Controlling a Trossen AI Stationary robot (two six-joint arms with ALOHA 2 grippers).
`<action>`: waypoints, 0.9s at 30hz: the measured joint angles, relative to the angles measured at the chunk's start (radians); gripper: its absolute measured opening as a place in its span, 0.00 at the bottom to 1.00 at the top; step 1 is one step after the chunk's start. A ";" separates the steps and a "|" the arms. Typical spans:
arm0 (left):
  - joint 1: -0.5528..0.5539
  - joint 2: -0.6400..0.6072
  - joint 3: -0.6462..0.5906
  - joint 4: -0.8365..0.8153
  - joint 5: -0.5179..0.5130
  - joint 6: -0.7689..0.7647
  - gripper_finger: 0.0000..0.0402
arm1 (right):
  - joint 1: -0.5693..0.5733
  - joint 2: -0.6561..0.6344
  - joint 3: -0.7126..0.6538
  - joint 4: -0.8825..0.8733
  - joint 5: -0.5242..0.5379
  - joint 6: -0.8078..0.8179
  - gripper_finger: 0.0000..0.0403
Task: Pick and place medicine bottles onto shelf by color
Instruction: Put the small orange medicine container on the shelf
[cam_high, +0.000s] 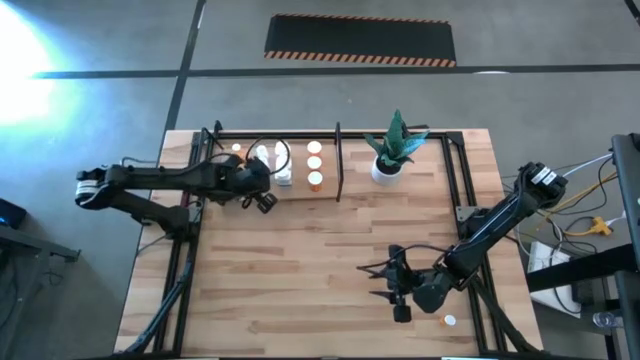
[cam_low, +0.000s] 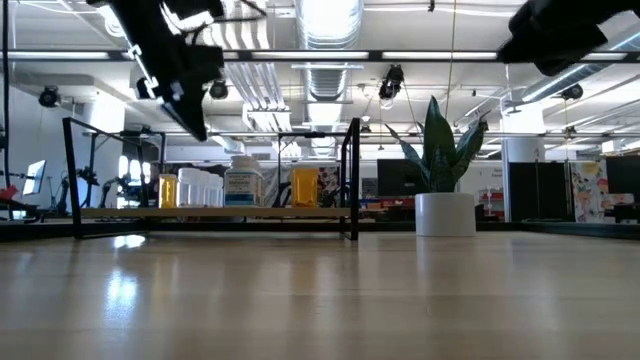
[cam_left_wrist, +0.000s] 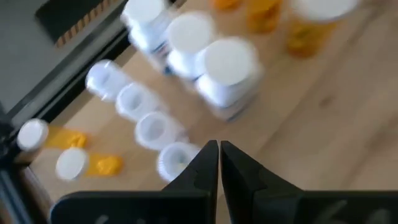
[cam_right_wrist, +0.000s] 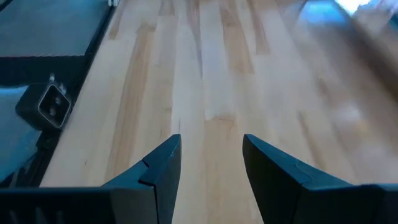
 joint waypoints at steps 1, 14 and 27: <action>-0.018 -0.010 0.007 0.004 0.000 0.008 0.00 | 0.000 -0.004 0.004 -0.038 -0.026 0.014 0.40; -0.467 0.069 -0.004 0.415 -0.139 0.070 0.00 | 0.060 -0.083 0.123 -0.839 -0.549 0.666 0.37; -0.570 0.336 0.002 0.715 -0.149 0.202 0.00 | 0.341 -0.078 0.122 -0.832 -0.751 1.012 0.59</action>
